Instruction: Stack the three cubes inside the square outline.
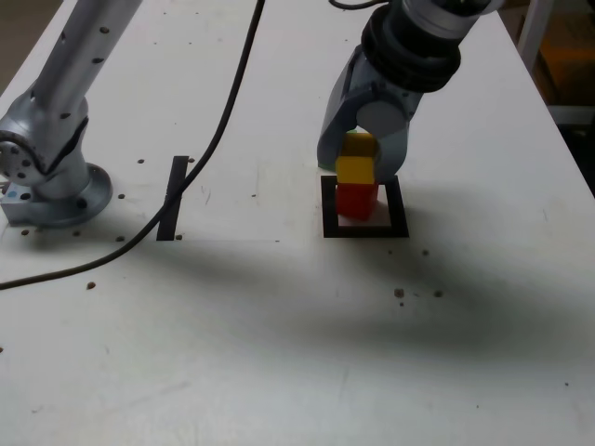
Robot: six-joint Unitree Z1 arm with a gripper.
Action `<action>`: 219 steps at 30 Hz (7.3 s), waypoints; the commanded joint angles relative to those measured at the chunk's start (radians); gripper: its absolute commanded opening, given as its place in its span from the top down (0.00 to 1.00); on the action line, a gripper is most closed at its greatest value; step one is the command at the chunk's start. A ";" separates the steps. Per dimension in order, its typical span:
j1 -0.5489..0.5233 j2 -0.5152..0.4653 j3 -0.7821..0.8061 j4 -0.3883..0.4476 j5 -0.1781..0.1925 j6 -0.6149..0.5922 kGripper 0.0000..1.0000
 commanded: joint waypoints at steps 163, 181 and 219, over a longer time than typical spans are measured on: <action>0.377 -0.360 0.654 -0.378 0.017 0.363 0.00; 0.392 -0.252 0.683 -0.489 0.046 0.400 0.01; 0.380 -0.351 0.621 -0.408 0.097 0.341 0.84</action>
